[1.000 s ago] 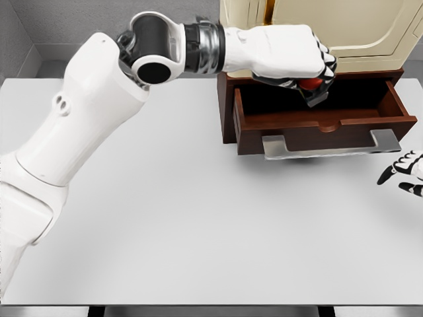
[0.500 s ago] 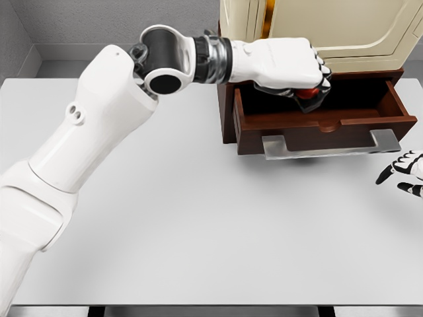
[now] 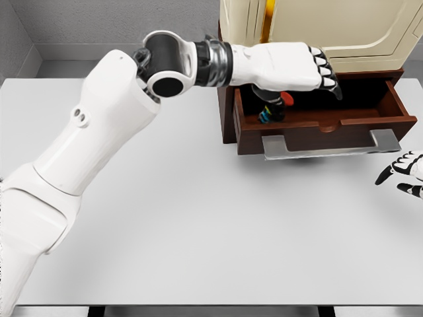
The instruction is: Put the switch into the drawer with left arm, and close the drawer with right arm
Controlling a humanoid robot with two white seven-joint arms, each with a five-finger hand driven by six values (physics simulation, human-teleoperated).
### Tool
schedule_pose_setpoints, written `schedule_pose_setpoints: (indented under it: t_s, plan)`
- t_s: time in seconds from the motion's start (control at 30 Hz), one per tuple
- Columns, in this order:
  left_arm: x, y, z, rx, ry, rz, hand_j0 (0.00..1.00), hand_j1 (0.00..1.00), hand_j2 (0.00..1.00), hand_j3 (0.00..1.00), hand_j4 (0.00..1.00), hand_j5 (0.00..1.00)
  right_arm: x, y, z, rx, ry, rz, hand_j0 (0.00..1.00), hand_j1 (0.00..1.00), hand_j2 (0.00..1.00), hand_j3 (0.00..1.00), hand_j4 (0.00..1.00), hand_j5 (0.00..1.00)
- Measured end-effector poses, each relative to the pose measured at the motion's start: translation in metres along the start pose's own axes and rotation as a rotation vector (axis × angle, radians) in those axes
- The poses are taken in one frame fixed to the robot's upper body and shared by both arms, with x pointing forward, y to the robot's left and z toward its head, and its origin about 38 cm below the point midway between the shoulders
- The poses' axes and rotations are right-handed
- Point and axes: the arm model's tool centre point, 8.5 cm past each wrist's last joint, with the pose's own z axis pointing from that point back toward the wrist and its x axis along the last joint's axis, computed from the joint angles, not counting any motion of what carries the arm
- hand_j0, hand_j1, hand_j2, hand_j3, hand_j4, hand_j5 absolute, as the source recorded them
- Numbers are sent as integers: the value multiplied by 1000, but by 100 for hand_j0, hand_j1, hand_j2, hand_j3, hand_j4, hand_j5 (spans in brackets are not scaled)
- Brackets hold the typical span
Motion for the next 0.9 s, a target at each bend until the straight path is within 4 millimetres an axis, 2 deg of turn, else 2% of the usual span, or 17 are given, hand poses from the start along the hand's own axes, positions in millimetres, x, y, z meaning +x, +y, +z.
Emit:
schedule_pose_setpoints:
  t_s: [0.2, 0.3, 0.37, 0.43, 0.47, 0.57, 0.67, 0.73, 0.83, 0.9]
  plan:
    - [8, 7, -9, 15, -26, -7, 91, 91, 91, 91, 91, 91, 0, 0, 0, 0, 0, 0, 56, 56, 56, 56, 56, 56]
    - [6, 29, -2, 63, -53, 2, 94, 94, 94, 94, 94, 94, 0, 1, 0, 2, -1, -1, 56, 56, 56, 56, 56, 56]
    - [-2, 33, 25, 129, -87, 91, 95, 95, 95, 95, 95, 95, 0, 1, 0, 3, -1, -2, 56, 56, 56, 56, 56, 56]
    - [-8, 34, 70, 188, -118, 179, 95, 95, 95, 95, 95, 95, 0, 1, 0, 3, -2, -2, 56, 56, 56, 56, 56, 56]
    - [-6, 26, 88, 182, -145, 230, 95, 95, 95, 95, 95, 95, 0, 2, -1, 5, -2, -3, 56, 56, 56, 56, 56, 56]
    - [9, -14, 123, 116, -233, 436, 94, 94, 94, 94, 94, 94, 1, 3, -2, 7, -5, -6, 56, 56, 56, 56, 56, 56]
    - [31, -31, 141, 86, -315, 590, 95, 95, 95, 95, 95, 95, 1, 4, -2, 9, -6, -8, 56, 56, 56, 56, 56, 56]
    - [44, -27, 157, 95, -360, 660, 96, 96, 96, 96, 96, 96, 1, 5, -2, 10, -6, -9, 56, 56, 56, 56, 56, 56]
    - [49, -18, 171, 160, -403, 808, 98, 98, 98, 98, 98, 98, 1, 5, -2, 0, -7, -15, 56, 56, 56, 56, 56, 56]
    - [44, -15, 167, 143, -356, 933, 98, 98, 98, 98, 98, 98, 1, 6, -2, -7, -8, -23, 56, 56, 56, 56, 56, 56]
